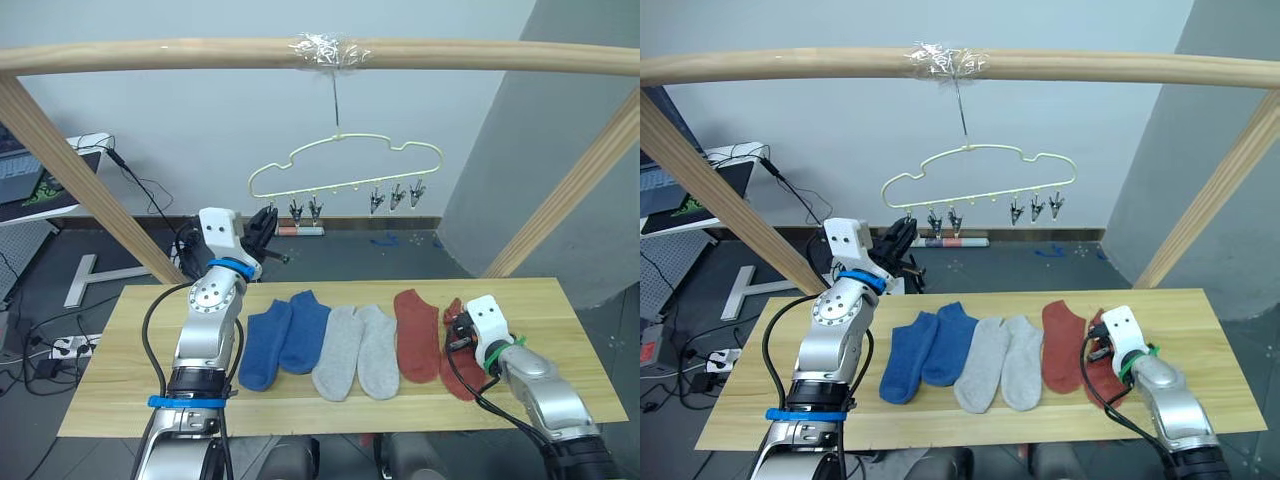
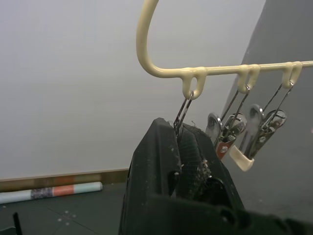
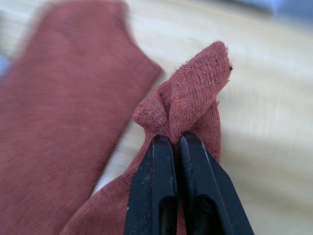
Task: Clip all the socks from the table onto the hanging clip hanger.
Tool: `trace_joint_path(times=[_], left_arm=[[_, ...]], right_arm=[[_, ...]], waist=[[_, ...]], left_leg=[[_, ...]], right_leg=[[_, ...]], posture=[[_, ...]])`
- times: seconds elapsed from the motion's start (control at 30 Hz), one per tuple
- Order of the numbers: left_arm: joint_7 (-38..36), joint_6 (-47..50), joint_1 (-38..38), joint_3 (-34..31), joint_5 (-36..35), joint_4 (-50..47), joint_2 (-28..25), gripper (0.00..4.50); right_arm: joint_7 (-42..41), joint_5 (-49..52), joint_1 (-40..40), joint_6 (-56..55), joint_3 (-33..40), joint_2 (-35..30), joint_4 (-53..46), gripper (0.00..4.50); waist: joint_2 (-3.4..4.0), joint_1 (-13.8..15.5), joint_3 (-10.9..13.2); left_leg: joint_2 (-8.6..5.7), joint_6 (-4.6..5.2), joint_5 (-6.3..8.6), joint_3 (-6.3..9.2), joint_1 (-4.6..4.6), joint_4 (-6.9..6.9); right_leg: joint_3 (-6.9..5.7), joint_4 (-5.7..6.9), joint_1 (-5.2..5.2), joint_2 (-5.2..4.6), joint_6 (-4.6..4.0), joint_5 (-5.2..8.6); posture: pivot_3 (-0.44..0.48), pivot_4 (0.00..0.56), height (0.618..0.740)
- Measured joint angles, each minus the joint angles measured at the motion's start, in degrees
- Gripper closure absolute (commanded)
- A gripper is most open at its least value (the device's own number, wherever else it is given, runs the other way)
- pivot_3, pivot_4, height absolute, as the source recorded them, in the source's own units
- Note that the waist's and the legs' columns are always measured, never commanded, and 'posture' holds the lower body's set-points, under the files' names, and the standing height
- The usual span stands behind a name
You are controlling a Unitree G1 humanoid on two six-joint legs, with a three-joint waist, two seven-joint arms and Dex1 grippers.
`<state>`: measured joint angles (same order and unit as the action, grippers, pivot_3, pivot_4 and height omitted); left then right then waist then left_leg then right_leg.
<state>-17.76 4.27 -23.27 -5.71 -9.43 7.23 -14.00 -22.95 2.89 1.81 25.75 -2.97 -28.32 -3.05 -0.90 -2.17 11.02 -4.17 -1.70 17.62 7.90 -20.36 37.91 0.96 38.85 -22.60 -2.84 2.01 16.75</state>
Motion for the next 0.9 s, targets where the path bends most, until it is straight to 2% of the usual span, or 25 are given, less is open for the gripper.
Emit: trace_joint_path(times=[0.13, 0.23, 0.33, 0.47, 0.63, 0.77, 0.9], left_arm=[[-2.67, 8.99, 0.43, -3.11, -8.74, -3.16, 0.0, 4.48], [-3.65, 19.61, 0.63, -6.96, -19.01, -6.55, 0.12, 4.48], [-3.31, 32.15, 0.56, -12.79, -31.46, -9.38, -1.01, 4.48], [-0.66, 40.91, 0.49, -17.62, -41.38, -11.42, -1.86, 4.48], [2.86, 44.07, 0.17, -19.14, -46.44, -12.2, -1.58, 4.48], [5.46, 44.39, 0.53, -19.31, -48.47, -14.03, -0.77, 4.48], [5.79, 44.34, 2.21, -17.92, -48.69, -16.24, -0.77, 4.48]], right_arm=[[-7.07, -1.28, 1.21, -5.31, -5.0, -4.35, -9.93, 4.44], [-11.44, -1.05, 3.8, -6.87, -8.95, -4.11, -14.65, 4.44], [-15.88, -0.69, 9.87, -7.3, -14.51, -1.8, -15.21, 4.44], [-16.64, -1.79, 17.19, -8.62, -17.62, 3.45, -10.02, 4.44], [-17.08, -3.73, 21.63, -10.82, -20.23, 7.13, -2.98, 4.44], [-18.63, -5.28, 28.39, -13.3, -22.91, 11.15, 4.59, 4.44], [-20.32, -8.42, 32.37, -17.21, -25.62, 11.95, 8.48, 4.44]], waist=[[-0.04, -0.43, 0.06], [-0.23, -0.62, 0.19], [-0.45, -1.25, 0.54], [-0.6, -0.92, 0.83], [-0.56, -0.63, 0.9], [-0.57, -0.9, 1.05], [-0.57, -0.41, 1.05]], left_leg=[[0.12, -0.01, 0.0, 0.0, 0.01, -0.01], [0.18, -0.02, 0.0, 0.01, 0.04, 0.0], [0.28, -0.02, 0.0, -0.07, 0.14, 0.01], [0.44, -0.07, -0.01, -0.01, 0.24, 0.0], [0.5, -0.18, 0.04, -0.06, 0.23, -0.01], [0.69, -0.25, 0.08, -0.17, 0.16, -0.02], [0.74, -0.33, 0.07, -0.14, -0.35, 0.04]], right_leg=[[-0.06, 0.01, 0.0, 0.08, 0.11, 0.06], [-0.07, -0.01, 0.05, 0.11, 0.09, 0.06], [-0.05, 0.0, 0.06, 0.19, 0.04, 0.03], [-0.13, 0.0, 0.13, 0.32, -0.18, -0.1], [-0.08, -0.06, 0.08, 0.38, -0.23, -0.13], [0.01, -0.05, -0.09, 0.58, -0.3, -0.18], [-0.02, 0.02, -0.63, 0.63, -0.36, -0.21]], posture=[[-0.052, 0.21, 0.74], [-0.057, 0.214, 0.74], [-0.056, 0.217, 0.74], [-0.046, 0.218, 0.74], [-0.023, 0.22, 0.74], [-0.01, 0.216, 0.74], [-0.009, 0.212, 0.74]])
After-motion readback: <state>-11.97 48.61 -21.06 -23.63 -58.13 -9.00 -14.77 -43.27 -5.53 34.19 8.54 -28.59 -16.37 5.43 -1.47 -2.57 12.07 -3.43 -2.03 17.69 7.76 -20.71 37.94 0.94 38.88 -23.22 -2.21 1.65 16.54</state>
